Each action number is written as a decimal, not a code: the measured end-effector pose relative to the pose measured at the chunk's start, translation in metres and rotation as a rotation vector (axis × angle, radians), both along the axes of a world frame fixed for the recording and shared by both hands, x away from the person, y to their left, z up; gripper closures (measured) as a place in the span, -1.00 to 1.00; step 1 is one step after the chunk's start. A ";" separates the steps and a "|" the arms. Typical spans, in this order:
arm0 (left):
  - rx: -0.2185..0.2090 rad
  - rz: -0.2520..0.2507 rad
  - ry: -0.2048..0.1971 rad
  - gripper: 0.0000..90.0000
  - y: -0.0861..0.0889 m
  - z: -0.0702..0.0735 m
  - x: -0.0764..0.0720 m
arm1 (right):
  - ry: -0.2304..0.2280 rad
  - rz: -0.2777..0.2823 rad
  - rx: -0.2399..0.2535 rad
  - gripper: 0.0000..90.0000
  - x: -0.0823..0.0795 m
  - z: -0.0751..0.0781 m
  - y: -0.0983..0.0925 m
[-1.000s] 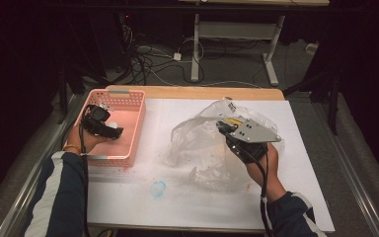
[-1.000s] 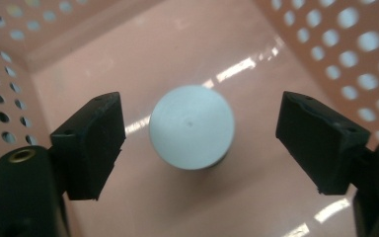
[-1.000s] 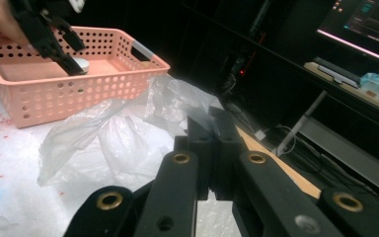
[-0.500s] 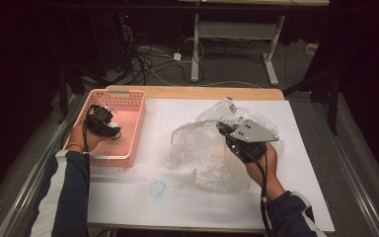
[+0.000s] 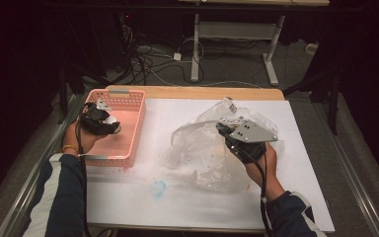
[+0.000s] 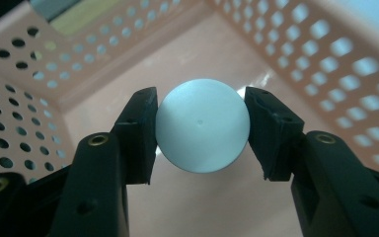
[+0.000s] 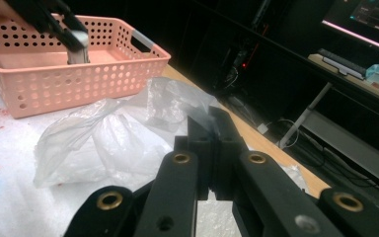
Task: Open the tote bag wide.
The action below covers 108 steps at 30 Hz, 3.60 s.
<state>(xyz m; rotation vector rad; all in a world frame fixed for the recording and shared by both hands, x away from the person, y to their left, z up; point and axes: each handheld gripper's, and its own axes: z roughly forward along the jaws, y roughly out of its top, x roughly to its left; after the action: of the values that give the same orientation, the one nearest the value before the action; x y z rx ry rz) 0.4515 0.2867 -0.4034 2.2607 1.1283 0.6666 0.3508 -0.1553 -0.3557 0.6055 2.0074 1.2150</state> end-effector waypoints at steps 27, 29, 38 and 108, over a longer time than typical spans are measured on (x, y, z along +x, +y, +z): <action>-0.212 -0.531 -0.296 0.07 -0.117 0.042 -0.168 | 0.102 -0.007 -0.054 1.00 -0.006 -0.005 0.005; -0.209 -0.568 -0.292 0.07 -0.134 0.039 -0.170 | 0.061 -0.026 -0.025 1.00 -0.008 -0.002 0.008; -0.170 -0.632 -0.275 0.07 -0.200 0.023 -0.150 | -0.006 -0.016 0.001 1.00 -0.018 0.008 0.017; -0.180 -0.438 -0.179 -0.49 -0.149 -0.027 -0.121 | 0.125 -0.051 -0.010 0.97 -0.019 -0.015 -0.017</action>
<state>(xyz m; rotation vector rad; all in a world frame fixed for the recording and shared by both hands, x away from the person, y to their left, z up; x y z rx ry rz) 0.3308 0.1376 -0.4307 2.1426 0.5552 0.5486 0.3315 -0.1721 -0.3707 0.7391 2.0864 1.1620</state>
